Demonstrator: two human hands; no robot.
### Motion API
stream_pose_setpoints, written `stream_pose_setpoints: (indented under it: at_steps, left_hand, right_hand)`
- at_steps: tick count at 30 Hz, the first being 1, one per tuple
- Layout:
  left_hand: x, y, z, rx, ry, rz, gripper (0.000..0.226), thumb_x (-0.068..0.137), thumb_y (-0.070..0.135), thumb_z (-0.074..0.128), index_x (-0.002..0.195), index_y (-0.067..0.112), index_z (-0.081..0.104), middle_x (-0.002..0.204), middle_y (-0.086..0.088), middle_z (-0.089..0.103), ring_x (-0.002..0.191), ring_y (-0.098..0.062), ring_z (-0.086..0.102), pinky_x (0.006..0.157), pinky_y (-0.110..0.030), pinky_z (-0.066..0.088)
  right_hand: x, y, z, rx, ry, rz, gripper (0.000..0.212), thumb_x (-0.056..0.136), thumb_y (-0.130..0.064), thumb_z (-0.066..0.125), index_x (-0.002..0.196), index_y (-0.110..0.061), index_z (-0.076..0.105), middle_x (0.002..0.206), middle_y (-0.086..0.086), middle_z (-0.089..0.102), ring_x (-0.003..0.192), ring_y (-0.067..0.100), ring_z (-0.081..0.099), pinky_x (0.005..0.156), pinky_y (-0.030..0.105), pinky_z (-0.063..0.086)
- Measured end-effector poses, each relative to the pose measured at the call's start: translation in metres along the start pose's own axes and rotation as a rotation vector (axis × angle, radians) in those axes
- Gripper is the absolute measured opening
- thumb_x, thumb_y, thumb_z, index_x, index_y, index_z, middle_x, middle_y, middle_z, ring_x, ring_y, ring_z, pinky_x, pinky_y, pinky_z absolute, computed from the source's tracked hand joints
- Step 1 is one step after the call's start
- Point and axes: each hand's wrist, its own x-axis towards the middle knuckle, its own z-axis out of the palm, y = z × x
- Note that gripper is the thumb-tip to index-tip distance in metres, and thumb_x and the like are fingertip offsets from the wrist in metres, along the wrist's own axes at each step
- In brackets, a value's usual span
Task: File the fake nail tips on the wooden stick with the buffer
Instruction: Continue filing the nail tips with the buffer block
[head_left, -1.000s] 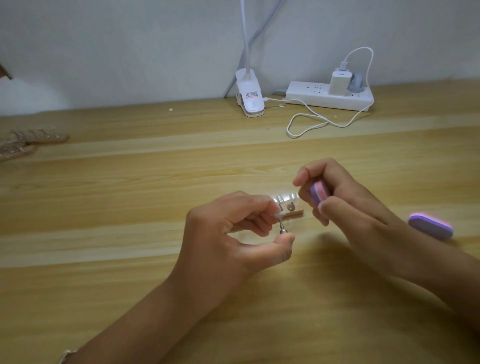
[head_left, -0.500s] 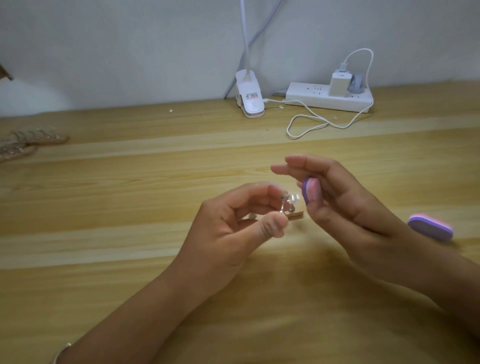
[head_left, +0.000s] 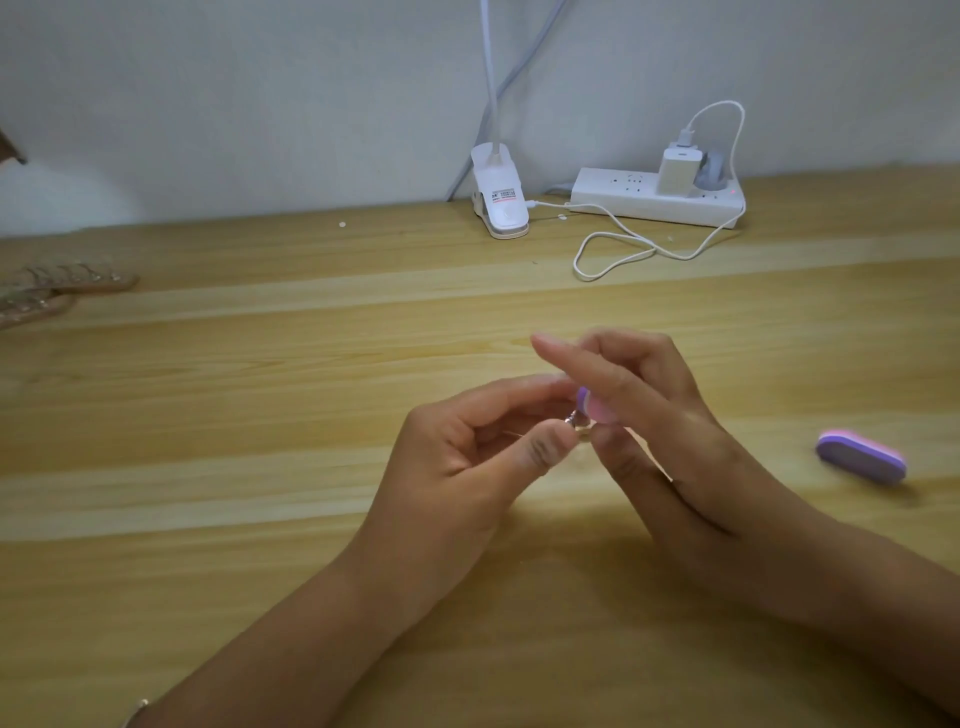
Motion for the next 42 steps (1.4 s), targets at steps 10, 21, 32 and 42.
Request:
stream_pose_setpoints:
  at_steps: [10, 21, 32, 42]
  left_hand:
    - [0.000, -0.003, 0.003, 0.012, 0.049, 0.024, 0.025, 0.085, -0.001, 0.065, 0.108, 0.009, 0.070, 0.089, -0.006, 0.075, 0.081, -0.015, 0.068, 0.070, -0.026, 0.054]
    - [0.002, -0.005, -0.002, -0.130, -0.015, -0.065, 0.026, 0.091, 0.009, 0.055, 0.116, 0.008, 0.060, 0.089, -0.002, 0.068, 0.081, -0.015, 0.064, 0.073, -0.028, 0.053]
    - [0.003, -0.006, -0.005, -0.213, -0.058, -0.121, 0.024, 0.088, 0.022, 0.060, 0.111, 0.018, 0.069, 0.086, -0.002, 0.067, 0.083, -0.016, 0.065, 0.075, -0.027, 0.052]
    - [0.002, -0.002, -0.006, -0.255, -0.079, -0.178, 0.021, 0.090, 0.022, 0.062, 0.110, 0.018, 0.070, 0.085, -0.001, 0.067, 0.081, -0.018, 0.065, 0.072, -0.027, 0.053]
  right_hand:
    - [0.000, 0.001, 0.000, 0.028, -0.030, 0.052, 0.057, 0.102, -0.006, 0.044, 0.154, -0.016, 0.022, 0.157, -0.007, 0.041, 0.144, 0.007, 0.039, 0.114, 0.016, 0.030]
    - [0.007, 0.002, -0.016, -0.129, 0.236, 0.040, 0.031, 0.091, -0.010, 0.066, 0.122, -0.016, 0.066, 0.121, 0.005, 0.058, 0.115, 0.003, 0.056, 0.099, 0.015, 0.039]
    - [0.005, 0.009, -0.021, -0.228, 0.300, -0.091, 0.013, 0.085, -0.001, 0.077, 0.098, -0.002, 0.074, 0.099, 0.010, 0.070, 0.094, 0.020, 0.069, 0.085, 0.025, 0.053]
    - [0.004, 0.007, -0.020, -0.305, 0.293, -0.174, 0.009, 0.087, 0.003, 0.074, 0.096, 0.001, 0.074, 0.098, 0.014, 0.070, 0.090, 0.030, 0.070, 0.083, 0.034, 0.055]
